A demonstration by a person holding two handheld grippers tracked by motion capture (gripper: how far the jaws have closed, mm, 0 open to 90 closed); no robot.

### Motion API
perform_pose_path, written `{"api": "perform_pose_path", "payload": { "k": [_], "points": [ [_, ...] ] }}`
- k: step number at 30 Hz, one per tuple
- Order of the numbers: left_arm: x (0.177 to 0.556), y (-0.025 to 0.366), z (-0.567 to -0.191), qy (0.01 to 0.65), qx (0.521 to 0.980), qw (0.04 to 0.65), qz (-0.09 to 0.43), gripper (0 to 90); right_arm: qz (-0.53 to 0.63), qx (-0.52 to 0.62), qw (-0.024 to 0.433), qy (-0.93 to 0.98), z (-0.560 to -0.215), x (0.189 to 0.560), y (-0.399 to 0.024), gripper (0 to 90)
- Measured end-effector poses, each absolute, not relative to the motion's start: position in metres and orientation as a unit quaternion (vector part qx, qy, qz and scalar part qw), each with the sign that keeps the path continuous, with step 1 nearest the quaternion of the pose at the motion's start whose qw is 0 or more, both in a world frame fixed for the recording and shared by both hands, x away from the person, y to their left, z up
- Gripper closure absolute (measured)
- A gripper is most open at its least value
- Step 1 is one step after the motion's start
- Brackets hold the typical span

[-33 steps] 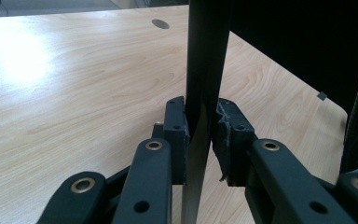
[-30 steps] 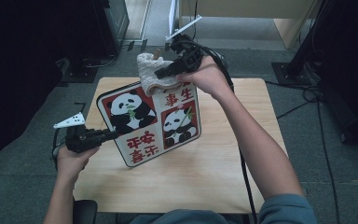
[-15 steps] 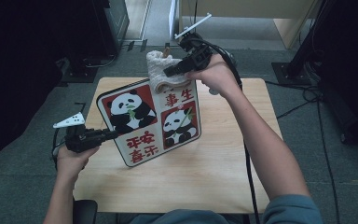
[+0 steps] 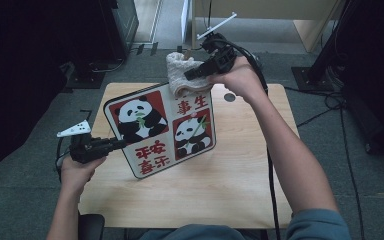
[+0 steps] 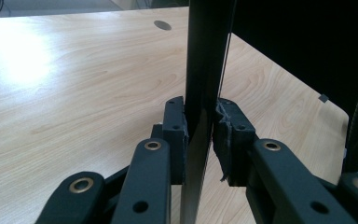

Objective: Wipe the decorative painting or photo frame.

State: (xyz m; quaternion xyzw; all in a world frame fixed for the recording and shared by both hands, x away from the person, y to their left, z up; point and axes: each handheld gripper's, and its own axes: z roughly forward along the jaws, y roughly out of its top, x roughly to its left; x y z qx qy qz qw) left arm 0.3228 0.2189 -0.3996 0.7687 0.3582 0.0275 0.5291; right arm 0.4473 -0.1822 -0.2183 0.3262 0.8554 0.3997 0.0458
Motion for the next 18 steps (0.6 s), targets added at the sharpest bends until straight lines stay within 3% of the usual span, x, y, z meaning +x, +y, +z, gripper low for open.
{"api": "perform_pose_path", "payload": {
  "k": [18],
  "points": [
    [0.323, 0.219, -0.399, 0.361, 0.768, 0.529, 0.028, 75.6, 0.393, 0.352, 0.05, 0.848, -0.219, 0.454, -0.207, 59.9]
  ]
}}
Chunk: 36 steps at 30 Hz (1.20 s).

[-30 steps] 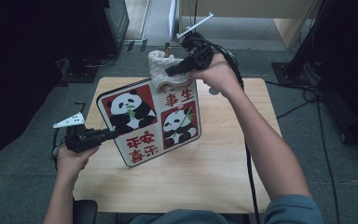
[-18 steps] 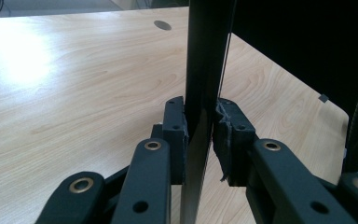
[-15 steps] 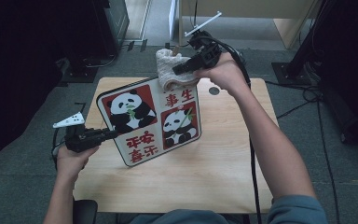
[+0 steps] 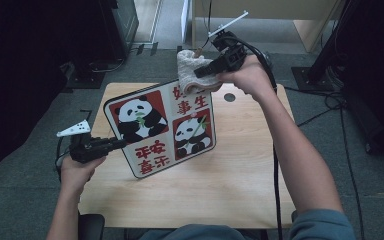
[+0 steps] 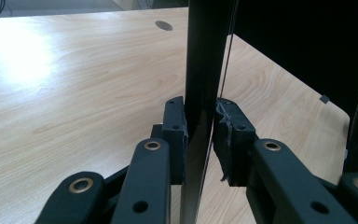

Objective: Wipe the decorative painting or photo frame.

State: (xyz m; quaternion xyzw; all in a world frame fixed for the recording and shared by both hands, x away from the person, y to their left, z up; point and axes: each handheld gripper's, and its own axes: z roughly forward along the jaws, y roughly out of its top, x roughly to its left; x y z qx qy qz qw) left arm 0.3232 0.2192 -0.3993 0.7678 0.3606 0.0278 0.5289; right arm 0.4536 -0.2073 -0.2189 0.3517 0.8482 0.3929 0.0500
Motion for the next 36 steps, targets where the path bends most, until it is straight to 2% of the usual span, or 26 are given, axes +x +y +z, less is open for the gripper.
{"api": "perform_pose_path", "payload": {
  "k": [17, 24, 36],
  "points": [
    [0.323, 0.219, -0.399, 0.358, 0.77, 0.528, 0.027, 75.8, 0.39, 0.375, 0.068, 0.838, -0.224, 0.46, -0.234, 59.8],
    [0.322, 0.219, -0.399, 0.357, 0.772, 0.526, 0.027, 75.9, 0.397, 0.406, 0.109, 0.816, -0.223, 0.467, -0.257, 59.6],
    [0.322, 0.219, -0.399, 0.357, 0.772, 0.525, 0.028, 75.8, 0.388, 0.41, 0.093, 0.82, -0.245, 0.469, -0.256, 60.0]
  ]
}}
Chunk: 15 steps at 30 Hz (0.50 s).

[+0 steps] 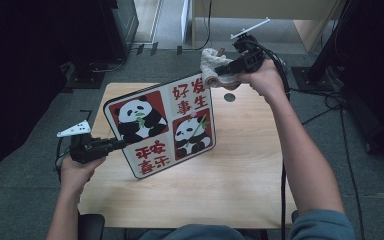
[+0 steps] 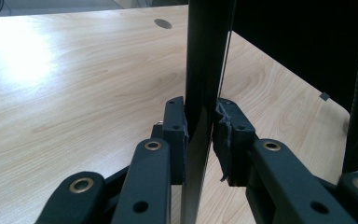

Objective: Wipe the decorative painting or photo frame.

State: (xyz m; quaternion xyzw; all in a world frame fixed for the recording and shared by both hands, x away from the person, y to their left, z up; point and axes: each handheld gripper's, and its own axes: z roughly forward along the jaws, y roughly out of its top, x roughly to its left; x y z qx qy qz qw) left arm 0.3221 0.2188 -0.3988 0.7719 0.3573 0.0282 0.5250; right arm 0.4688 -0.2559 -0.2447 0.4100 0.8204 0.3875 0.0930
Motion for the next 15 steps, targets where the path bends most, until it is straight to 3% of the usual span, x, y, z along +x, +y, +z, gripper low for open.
{"api": "perform_pose_path", "payload": {
  "k": [15],
  "points": [
    [0.322, 0.219, -0.399, 0.357, 0.772, 0.525, 0.028, 75.8, 0.432, 0.419, 0.063, 0.796, -0.27, 0.464, -0.266, 60.5]
  ]
}}
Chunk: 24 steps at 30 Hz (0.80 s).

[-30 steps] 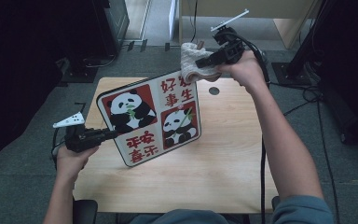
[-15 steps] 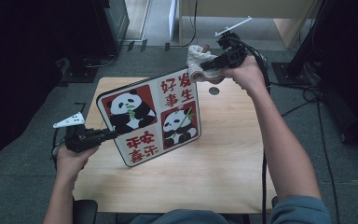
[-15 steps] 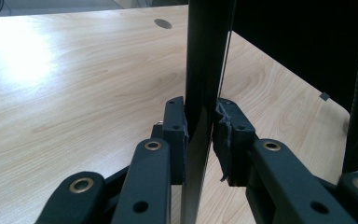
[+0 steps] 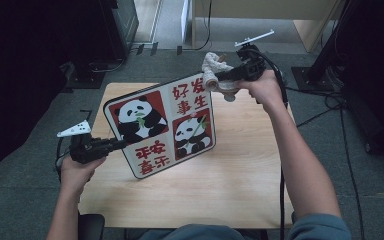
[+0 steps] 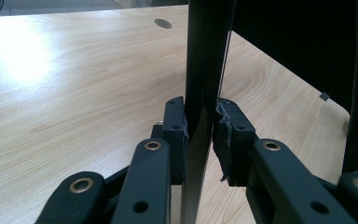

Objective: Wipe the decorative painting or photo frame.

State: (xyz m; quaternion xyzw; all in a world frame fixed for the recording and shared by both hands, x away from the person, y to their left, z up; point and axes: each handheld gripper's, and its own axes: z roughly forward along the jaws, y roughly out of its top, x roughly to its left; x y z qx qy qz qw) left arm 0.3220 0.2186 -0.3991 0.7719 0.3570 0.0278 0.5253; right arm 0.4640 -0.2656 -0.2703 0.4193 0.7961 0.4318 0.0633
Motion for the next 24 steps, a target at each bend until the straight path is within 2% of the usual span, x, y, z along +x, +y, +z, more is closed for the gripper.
{"api": "perform_pose_path", "payload": {
  "k": [24],
  "points": [
    [0.321, 0.218, -0.4, 0.357, 0.77, 0.527, 0.026, 75.8, 0.442, 0.436, 0.057, 0.782, -0.309, 0.446, -0.268, 60.6]
  ]
}}
